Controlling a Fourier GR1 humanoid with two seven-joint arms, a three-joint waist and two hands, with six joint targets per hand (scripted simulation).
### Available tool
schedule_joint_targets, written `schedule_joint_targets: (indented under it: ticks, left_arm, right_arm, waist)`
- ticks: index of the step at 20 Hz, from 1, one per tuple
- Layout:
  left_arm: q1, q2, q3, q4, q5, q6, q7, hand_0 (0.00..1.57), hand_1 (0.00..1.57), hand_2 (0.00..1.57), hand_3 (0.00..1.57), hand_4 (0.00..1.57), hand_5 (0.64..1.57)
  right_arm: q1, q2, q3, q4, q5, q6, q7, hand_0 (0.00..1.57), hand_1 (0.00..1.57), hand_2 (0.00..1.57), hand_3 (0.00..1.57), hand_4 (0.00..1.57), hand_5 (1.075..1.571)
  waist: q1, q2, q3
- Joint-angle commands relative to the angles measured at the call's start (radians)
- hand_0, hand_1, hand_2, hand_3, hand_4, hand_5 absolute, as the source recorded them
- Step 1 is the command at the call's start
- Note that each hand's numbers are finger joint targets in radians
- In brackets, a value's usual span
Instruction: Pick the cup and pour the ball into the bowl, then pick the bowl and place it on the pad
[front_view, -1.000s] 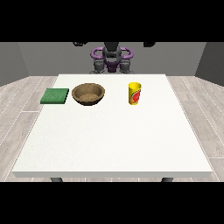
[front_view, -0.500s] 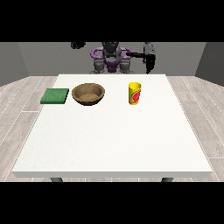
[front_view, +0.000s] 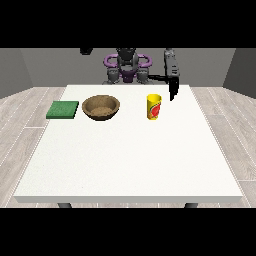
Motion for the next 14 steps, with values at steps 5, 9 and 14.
schedule_joint_targets:
  ticks: [5, 9, 14]
  left_arm:
    - [-0.076, -0.008, 0.009, 0.239, -0.016, 0.004, -0.129, 0.00, 0.00, 0.00, 0.00, 0.00, 1.439]
    - [-0.092, 0.004, 0.048, 0.336, -0.010, 0.003, -0.261, 0.00, 0.00, 0.00, 0.00, 0.00, 1.421]
    - [-0.182, 0.051, 0.087, 0.452, 0.003, 0.015, -0.283, 0.00, 0.00, 0.00, 0.00, 0.00, 1.429]
  right_arm:
    - [0.092, -0.008, -0.061, -0.007, -0.053, 0.073, -0.043, 0.00, 0.00, 0.00, 0.00, 0.00, 1.566]
    - [0.030, -0.068, -0.138, -0.079, -0.100, 0.118, -0.017, 0.00, 0.00, 0.00, 0.00, 0.00, 1.568]
    - [0.072, -0.075, -0.152, -0.156, -0.128, 0.135, 0.024, 0.00, 0.00, 0.00, 0.00, 0.00, 1.567]
  waist:
    - [-0.001, -0.014, 0.0003]
    - [-0.046, 0.059, -0.0002]
    - [-0.092, 0.070, -0.0001]
